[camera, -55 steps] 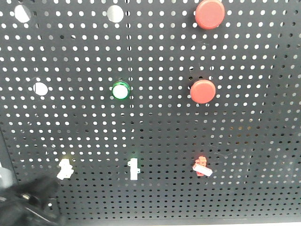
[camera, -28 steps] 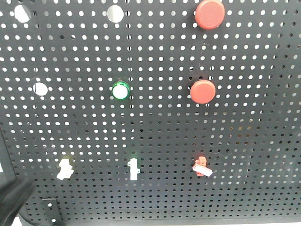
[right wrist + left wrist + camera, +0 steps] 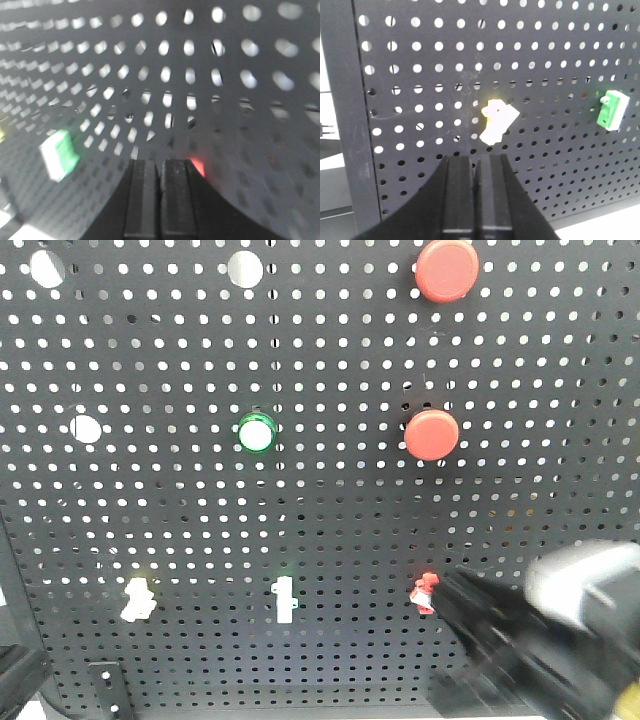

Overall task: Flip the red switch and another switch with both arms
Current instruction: 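Move the right gripper to the red-and-white switch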

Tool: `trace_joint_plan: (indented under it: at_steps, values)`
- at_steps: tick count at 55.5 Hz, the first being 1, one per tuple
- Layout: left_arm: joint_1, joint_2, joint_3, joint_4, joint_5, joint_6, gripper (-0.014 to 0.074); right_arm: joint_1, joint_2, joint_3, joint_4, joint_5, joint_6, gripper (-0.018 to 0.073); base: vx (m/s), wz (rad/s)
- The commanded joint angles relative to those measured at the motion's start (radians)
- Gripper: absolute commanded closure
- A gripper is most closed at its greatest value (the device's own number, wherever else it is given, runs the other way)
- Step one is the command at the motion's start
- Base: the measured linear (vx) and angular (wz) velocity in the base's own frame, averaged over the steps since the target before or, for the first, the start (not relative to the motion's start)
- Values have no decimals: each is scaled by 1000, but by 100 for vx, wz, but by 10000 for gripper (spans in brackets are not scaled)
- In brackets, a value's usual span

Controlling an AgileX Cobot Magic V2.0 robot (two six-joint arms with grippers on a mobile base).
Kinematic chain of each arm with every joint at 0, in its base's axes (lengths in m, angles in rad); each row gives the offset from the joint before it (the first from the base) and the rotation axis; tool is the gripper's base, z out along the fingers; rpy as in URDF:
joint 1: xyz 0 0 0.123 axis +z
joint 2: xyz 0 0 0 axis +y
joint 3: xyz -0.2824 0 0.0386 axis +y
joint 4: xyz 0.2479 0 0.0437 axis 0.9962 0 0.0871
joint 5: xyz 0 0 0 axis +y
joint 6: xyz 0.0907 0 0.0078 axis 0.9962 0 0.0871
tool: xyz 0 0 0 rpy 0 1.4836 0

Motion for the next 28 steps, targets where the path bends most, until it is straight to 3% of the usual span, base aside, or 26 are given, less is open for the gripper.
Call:
trace_joint_plan:
  at_steps: [1,14,28]
  values:
    - [-5,-6,-26,4,-76,-6,594,2,32,-56,0,-97,-5,566,0,0]
    - [-5,-6,-26,4,-79,-6,594,2,101,-64,5,-129,3,566,0,0]
    - [-5,-6,-26,4,-79,-6,594,23,108,-59,23,-10,27,566,0,0]
